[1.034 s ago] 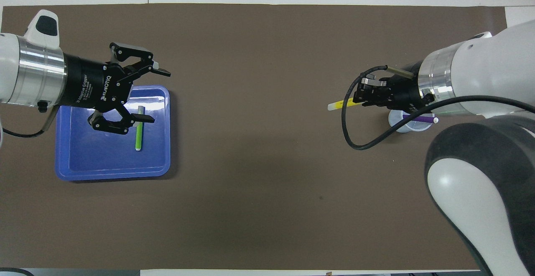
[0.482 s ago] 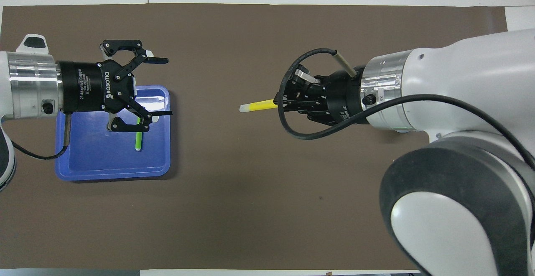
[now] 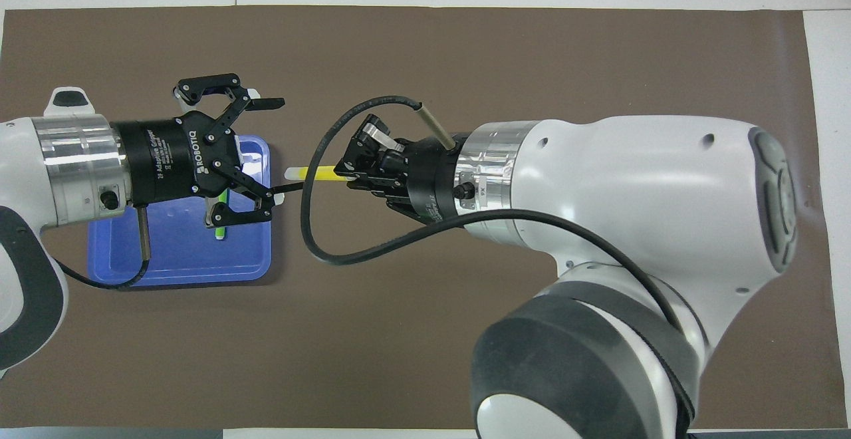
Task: Right arm passes pens to left for tray arrangement
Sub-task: 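Close the left gripper on the yellow pen held by the right gripper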
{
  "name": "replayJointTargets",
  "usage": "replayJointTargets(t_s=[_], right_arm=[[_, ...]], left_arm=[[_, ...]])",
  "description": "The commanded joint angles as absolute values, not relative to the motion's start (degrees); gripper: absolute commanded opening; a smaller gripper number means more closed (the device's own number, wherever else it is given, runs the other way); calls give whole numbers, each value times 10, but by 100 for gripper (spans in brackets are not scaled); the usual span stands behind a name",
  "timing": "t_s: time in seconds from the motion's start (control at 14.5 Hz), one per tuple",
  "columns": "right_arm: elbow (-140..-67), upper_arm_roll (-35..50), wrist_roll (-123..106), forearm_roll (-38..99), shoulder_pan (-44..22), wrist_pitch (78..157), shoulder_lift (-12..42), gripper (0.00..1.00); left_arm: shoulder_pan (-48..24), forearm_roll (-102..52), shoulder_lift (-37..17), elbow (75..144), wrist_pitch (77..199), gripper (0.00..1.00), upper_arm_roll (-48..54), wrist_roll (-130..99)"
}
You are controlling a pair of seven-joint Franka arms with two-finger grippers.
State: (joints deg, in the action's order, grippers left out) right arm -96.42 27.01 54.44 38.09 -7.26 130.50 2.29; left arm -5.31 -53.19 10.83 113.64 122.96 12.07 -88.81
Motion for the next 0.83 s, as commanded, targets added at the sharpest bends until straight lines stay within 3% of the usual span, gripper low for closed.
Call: replayJointTargets(t_s=[0.0, 0.21, 0.34, 0.76], right_arm=[[-932, 286, 562, 387, -66, 1309, 44, 0], [-930, 286, 562, 386, -66, 1309, 46, 0], [-930, 287, 562, 385, -66, 1309, 46, 0], [-931, 287, 562, 380, -67, 1307, 45, 0]], left_arm=[[-67, -541, 130, 1163, 1248, 100, 116, -902], [-76, -539, 134, 1166, 1248, 100, 119, -899], [-77, -539, 136, 1171, 1254, 92, 119, -899], [-76, -514, 145, 1167, 1250, 85, 118, -896]])
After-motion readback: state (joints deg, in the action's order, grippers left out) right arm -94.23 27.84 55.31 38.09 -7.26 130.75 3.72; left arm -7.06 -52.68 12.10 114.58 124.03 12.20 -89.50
